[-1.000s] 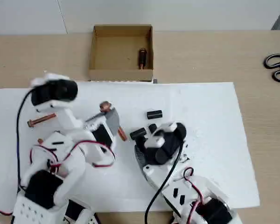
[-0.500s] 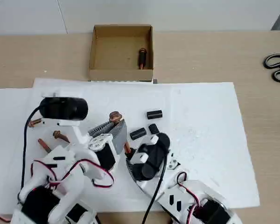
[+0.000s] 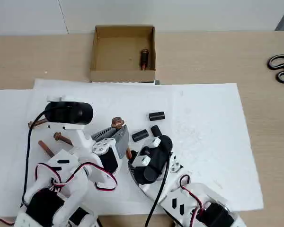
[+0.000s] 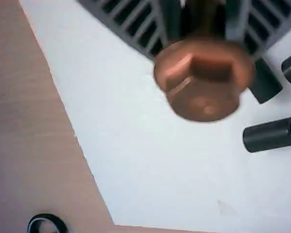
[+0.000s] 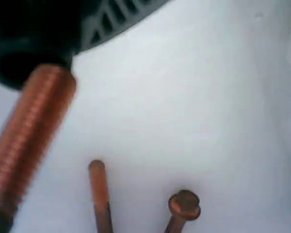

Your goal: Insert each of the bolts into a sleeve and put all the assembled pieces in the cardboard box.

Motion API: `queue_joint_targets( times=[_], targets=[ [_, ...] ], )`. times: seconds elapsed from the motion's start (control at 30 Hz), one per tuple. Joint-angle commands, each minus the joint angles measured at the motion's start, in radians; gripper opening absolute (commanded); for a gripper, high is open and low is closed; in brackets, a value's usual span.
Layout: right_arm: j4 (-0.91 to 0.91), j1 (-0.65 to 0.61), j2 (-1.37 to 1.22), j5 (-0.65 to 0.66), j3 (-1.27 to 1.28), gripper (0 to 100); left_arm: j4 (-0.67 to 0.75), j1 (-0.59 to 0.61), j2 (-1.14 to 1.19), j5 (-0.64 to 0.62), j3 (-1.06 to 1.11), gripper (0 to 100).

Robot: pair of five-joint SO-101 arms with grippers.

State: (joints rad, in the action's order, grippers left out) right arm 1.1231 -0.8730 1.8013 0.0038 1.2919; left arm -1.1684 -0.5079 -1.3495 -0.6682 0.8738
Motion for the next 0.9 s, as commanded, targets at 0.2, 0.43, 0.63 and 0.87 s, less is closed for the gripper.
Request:
queue_joint_targets(
  times=[0.2,0.43,0.63,0.87],
  targets=[
    [0.002,-0.01,0.007,0.006,-0.06,0.2,0.058,-0.003,-0.006,0.002,0.015,0],
    [0.002,-0.01,0.007,0.006,-0.061,0.2,0.14,-0.003,-0.006,0.002,0.07,0],
    [0.002,-0.005,0.007,0.008,-0.061,0.2,0.11,-0.005,-0.008,0.002,0.077,0],
    [0.002,-0.004,0.007,0.008,-0.061,0.2,-0.028,-0.101,-0.008,0.002,0.021,0]
  ],
)
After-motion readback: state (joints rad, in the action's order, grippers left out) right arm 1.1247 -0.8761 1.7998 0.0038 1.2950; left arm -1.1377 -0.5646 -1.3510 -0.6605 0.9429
